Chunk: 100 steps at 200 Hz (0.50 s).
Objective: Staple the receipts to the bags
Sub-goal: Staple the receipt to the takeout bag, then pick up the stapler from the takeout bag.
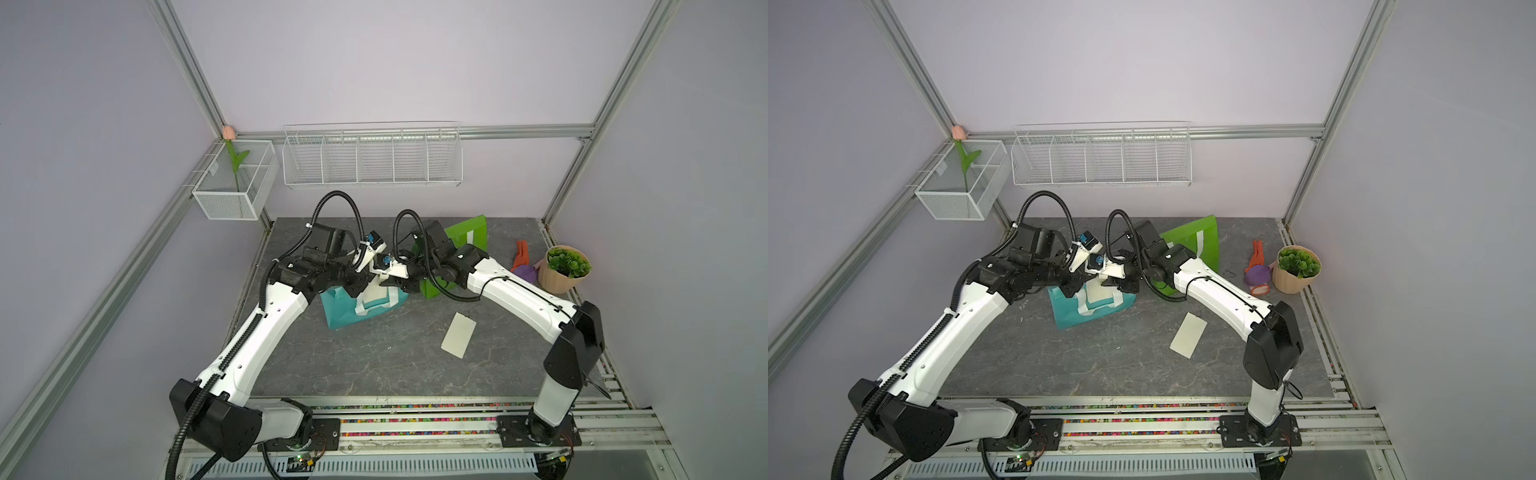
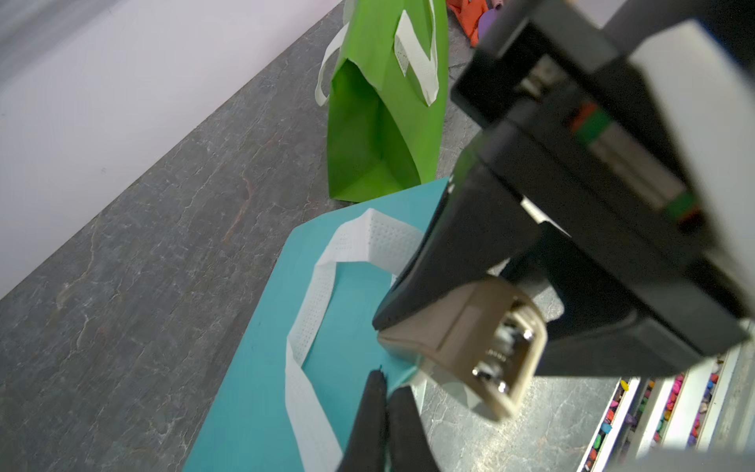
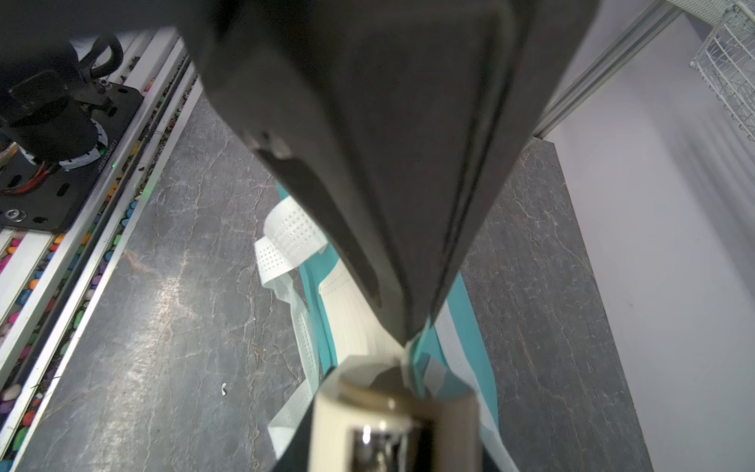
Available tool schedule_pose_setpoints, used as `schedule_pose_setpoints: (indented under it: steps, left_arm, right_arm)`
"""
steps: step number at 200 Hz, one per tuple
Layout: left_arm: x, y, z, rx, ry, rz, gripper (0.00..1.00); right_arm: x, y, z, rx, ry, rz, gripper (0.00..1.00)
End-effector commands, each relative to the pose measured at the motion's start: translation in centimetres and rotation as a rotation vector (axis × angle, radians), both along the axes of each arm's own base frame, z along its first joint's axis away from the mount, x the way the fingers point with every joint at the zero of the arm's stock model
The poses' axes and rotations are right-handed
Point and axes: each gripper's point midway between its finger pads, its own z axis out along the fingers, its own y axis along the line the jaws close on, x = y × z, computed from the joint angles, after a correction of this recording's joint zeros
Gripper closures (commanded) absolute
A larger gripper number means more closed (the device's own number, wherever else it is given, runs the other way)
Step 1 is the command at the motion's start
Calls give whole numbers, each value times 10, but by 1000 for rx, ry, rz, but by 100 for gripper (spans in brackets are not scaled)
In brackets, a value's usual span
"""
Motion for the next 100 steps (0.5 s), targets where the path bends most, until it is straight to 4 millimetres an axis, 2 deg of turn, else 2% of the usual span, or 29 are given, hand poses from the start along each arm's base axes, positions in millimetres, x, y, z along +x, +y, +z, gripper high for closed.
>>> schedule_pose_setpoints:
  steps: [1,14,18,22,30,34,42,48,50,55,58,77,100]
  left_arm:
    - [-29,-44,32,-89,-136,-238,100]
    - [-28,-42,32,-85,-144,-231,100]
    - [-27,-42,31,-82,-142,-228,100]
    - [-27,-42,31,-79,-144,-226,100]
    - [-26,-42,29,-75,-139,-223,100]
    - [-26,-42,29,-75,-138,-222,100]
    - [-26,-42,28,-76,-134,-222,100]
    - [-25,-41,27,-72,-132,-214,100]
    - [-24,-41,27,-72,-130,-207,100]
    - [-21,-40,26,-71,-128,-187,100]
    - [-19,-39,25,-72,-125,-174,100]
    - [-7,-33,18,-74,-93,-88,100]
    - [-1,-36,19,-165,-49,2,100]
  right_arm:
    - [3,15,-31,-27,98,-58,93]
    - [4,16,-29,-15,100,-63,93]
    - [5,16,-29,-16,98,-67,90]
    - [5,16,-28,-16,98,-70,79]
    - [5,15,-27,-19,98,-73,41]
    - [5,14,-26,-19,99,-74,26]
    - [5,13,-23,-14,99,-80,9]
    - [5,12,-22,-10,96,-89,1]
    - [5,11,-21,-9,94,-91,1]
    - [6,9,-20,-5,88,-108,10]
    - [8,8,-18,0,81,-121,11]
    - [22,-3,-3,69,38,-259,11]
    - [27,-23,8,181,41,-413,11]
